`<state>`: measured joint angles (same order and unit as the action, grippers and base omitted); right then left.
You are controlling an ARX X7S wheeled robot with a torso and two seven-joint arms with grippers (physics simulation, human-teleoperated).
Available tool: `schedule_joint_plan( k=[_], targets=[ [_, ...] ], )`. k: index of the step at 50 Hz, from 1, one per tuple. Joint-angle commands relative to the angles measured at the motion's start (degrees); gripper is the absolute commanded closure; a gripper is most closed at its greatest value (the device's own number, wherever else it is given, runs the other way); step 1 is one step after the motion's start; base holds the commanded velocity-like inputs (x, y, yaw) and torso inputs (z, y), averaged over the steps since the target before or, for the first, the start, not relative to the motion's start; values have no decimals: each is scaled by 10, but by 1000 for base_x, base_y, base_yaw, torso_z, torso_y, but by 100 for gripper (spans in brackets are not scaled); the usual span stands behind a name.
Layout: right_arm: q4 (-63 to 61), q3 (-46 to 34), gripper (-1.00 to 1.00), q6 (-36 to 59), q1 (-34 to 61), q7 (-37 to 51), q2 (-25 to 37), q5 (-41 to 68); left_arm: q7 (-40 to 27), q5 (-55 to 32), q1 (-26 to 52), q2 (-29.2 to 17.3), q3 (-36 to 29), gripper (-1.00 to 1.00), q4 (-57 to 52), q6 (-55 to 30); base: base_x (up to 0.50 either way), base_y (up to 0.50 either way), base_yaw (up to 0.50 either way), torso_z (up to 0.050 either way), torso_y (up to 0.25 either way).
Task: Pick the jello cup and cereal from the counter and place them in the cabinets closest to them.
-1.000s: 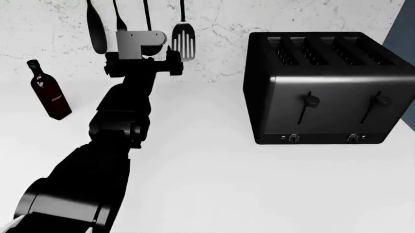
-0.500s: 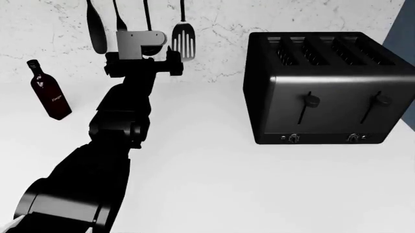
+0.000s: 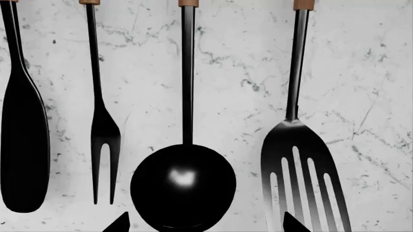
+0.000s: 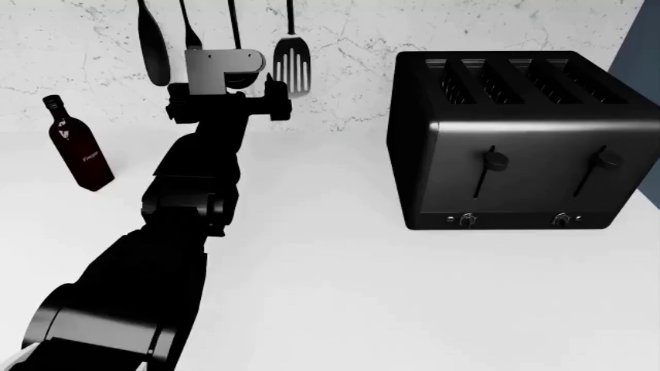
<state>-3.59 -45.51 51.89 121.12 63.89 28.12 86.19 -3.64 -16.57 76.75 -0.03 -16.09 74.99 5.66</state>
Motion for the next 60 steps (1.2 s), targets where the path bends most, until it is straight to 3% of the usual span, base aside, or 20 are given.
schedule_joint_plan(
  k=[1, 28, 52, 60],
  targets=[
    [-21, -7, -100, 14, 20, 2, -2, 5, 1, -1, 0, 0, 0, -100, 0, 0, 0, 0, 0, 0, 0],
    [-76, 11, -100, 59, 79, 47, 10, 42, -5, 6, 1, 0, 6, -100, 0, 0, 0, 0, 0, 0, 0],
    [-170, 60, -100, 49, 52, 112, 49, 147, 21, -1, 5, 0, 20, -100, 0, 8, 0, 0, 0, 0, 0],
    [-181, 57, -100, 51, 40, 129, 54, 179, 42, -68, 29, 0, -20, -100, 0, 31, -451, 3, 0, 0, 0]
  ],
)
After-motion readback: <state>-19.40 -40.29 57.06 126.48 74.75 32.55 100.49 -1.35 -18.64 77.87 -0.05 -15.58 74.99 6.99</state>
